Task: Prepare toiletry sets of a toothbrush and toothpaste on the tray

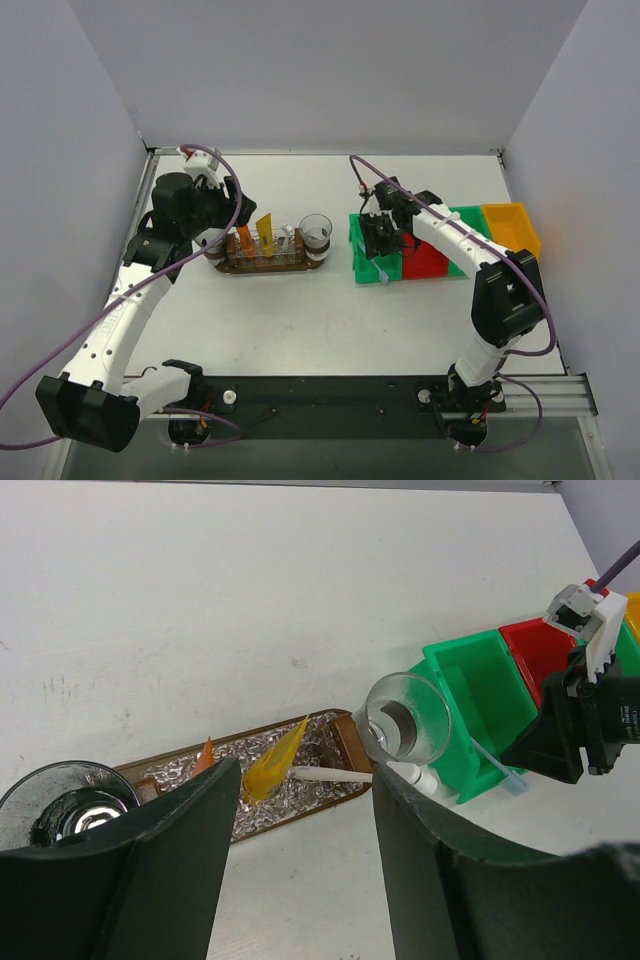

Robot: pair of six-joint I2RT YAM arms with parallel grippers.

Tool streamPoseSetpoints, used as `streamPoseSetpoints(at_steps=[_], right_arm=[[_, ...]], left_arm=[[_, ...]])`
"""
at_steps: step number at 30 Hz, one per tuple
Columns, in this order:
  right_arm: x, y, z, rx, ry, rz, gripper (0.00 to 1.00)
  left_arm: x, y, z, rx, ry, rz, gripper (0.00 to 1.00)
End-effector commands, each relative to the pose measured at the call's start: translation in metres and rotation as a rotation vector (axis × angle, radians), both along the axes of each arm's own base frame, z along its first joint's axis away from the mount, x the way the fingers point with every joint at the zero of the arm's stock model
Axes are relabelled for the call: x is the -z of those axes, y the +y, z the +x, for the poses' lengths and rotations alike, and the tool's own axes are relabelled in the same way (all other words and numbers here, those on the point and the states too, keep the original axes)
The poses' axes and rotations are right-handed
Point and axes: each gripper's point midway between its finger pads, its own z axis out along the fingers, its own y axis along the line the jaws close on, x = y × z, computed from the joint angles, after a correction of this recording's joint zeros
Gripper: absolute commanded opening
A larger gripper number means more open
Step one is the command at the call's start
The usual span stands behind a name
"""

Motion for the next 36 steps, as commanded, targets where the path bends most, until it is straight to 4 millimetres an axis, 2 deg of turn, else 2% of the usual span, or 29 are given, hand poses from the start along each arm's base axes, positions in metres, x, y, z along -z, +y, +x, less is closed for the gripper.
streamPoseSetpoints(at_steps=[1, 11, 25, 36], right_arm=[[0.008, 0.002, 0.004, -0.018, 0.013, 0.009, 0.36], [0.030, 0.009, 0.011, -0.014, 0.041, 0.019, 0.35], [0.048, 0.012, 0.014, -0.009, 0.074, 0.014, 0.31], [0.041, 0.014, 0.011, -0.007, 0.075, 0.036, 0.02]], left_arm=[[-0.034, -0.005, 0.005, 0.027, -0.092, -0.016, 0.65], [-0.037, -0.007, 0.005, 0.034, -0.097, -0.022, 0.65], [-0.037, -0.008, 0.005, 0.036, -0.096, -0.024, 0.65], [-0.038, -0.009, 0.004, 0.044, -0.104, -0.022, 0.65]])
